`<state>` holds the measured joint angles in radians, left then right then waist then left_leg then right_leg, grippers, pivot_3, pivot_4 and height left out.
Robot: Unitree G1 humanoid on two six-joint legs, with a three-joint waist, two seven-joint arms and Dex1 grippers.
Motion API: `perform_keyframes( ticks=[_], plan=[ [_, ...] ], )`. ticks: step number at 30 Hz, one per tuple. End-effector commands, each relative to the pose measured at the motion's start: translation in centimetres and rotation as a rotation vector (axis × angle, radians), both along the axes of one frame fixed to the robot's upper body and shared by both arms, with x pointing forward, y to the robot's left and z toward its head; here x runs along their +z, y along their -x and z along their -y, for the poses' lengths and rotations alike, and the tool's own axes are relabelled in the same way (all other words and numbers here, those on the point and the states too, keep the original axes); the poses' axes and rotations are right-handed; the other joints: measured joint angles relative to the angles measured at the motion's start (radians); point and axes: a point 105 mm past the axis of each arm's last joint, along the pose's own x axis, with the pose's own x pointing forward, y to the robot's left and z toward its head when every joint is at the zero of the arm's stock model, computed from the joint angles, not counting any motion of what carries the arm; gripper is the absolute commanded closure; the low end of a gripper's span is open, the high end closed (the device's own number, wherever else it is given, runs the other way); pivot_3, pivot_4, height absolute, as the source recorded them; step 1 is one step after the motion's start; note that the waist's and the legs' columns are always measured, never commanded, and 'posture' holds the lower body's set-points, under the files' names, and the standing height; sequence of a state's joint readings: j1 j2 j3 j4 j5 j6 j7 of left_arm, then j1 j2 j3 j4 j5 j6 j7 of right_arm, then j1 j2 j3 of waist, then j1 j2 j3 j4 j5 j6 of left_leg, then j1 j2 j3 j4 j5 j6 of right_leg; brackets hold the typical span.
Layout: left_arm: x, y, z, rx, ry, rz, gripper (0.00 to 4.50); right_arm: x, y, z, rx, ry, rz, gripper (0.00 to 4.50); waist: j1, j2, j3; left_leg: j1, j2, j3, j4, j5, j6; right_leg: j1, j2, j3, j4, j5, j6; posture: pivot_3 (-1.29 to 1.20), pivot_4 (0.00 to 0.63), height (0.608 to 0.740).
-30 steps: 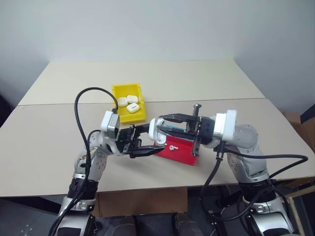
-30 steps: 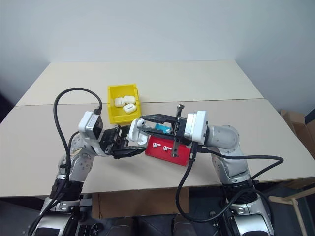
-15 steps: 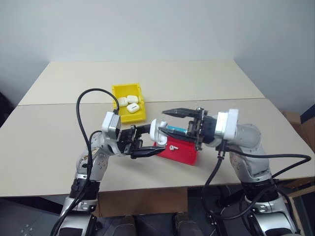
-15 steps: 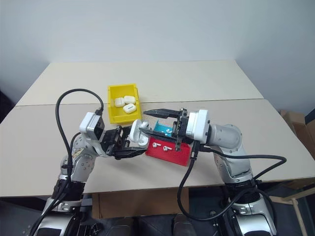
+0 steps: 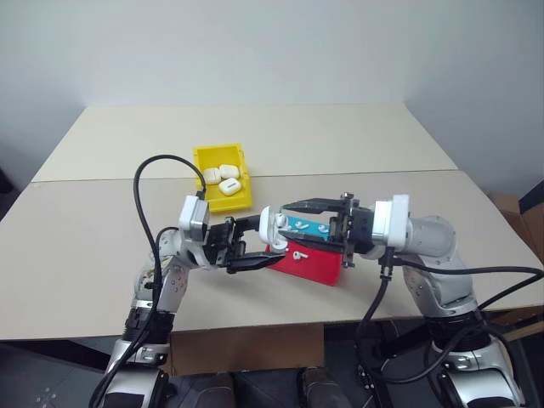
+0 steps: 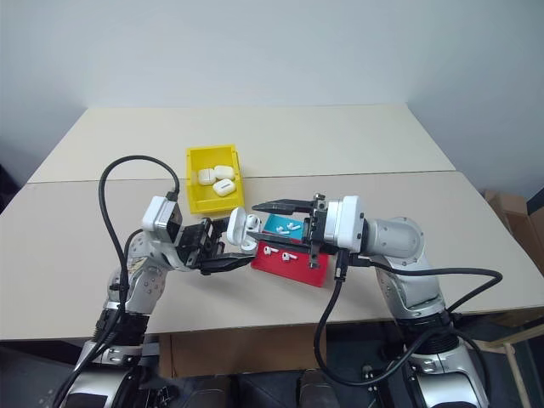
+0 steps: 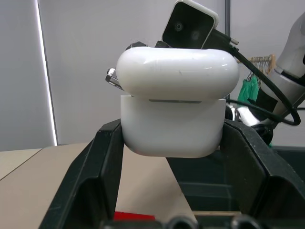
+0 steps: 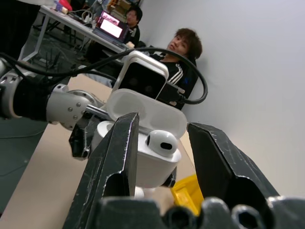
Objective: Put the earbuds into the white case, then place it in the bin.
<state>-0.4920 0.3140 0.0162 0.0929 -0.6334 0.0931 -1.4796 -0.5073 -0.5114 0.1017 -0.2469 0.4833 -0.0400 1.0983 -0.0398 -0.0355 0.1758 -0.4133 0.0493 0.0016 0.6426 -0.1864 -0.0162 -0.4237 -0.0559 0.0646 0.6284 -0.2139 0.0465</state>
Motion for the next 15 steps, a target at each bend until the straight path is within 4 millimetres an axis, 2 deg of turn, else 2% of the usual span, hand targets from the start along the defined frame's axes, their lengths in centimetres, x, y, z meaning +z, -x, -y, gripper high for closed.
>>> perform_keyframes(
  ticks=[1,5,8,11,15],
  plan=[
    [-0.5,0.6,-1.1,0.008,-0.042,0.074,1.74,2.3,-0.4,1.7,-0.078,0.005,-0.032,2.35,0.000,0.000,0.000,0.000,0.000,0.000,0.000,0.000,0.000,0.000,0.000,0.000,0.000,0.000,0.000,0.00,0.150,0.740],
    [-1.4,1.2,-3.2,0.089,-0.075,0.041,1.74,1.8,-4.5,4.5,-0.373,0.228,-0.171,2.35,-0.003,0.000,0.000,0.000,0.000,0.001,0.000,0.000,0.000,-0.001,-0.001,0.001,0.000,0.000,-0.001,0.00,0.150,0.740],
    [-2.2,2.1,-4.4,0.117,-0.106,0.042,1.74,1.1,-6.6,6.2,-0.487,0.405,-0.220,2.35,-0.003,0.000,0.000,0.000,0.000,0.001,0.000,0.000,0.000,-0.001,0.000,0.000,0.000,-0.003,-0.006,0.00,0.150,0.740],
    [-2.9,2.7,-4.8,0.144,-0.121,0.032,1.74,-0.1,-8.8,6.6,-0.545,0.599,-0.268,2.35,-0.006,0.000,0.000,0.001,0.000,0.002,0.000,0.000,0.000,-0.002,-0.001,0.002,0.000,-0.004,-0.007,0.00,0.150,0.740],
    [-3.2,3.0,-4.7,0.171,-0.117,0.032,1.74,-1.4,-11.4,6.1,-0.572,0.822,-0.259,2.35,-0.005,0.001,0.000,0.000,0.000,0.003,0.000,0.000,0.000,-0.003,-0.001,0.002,0.000,-0.004,-0.007,0.00,0.150,0.740]
  ],
)
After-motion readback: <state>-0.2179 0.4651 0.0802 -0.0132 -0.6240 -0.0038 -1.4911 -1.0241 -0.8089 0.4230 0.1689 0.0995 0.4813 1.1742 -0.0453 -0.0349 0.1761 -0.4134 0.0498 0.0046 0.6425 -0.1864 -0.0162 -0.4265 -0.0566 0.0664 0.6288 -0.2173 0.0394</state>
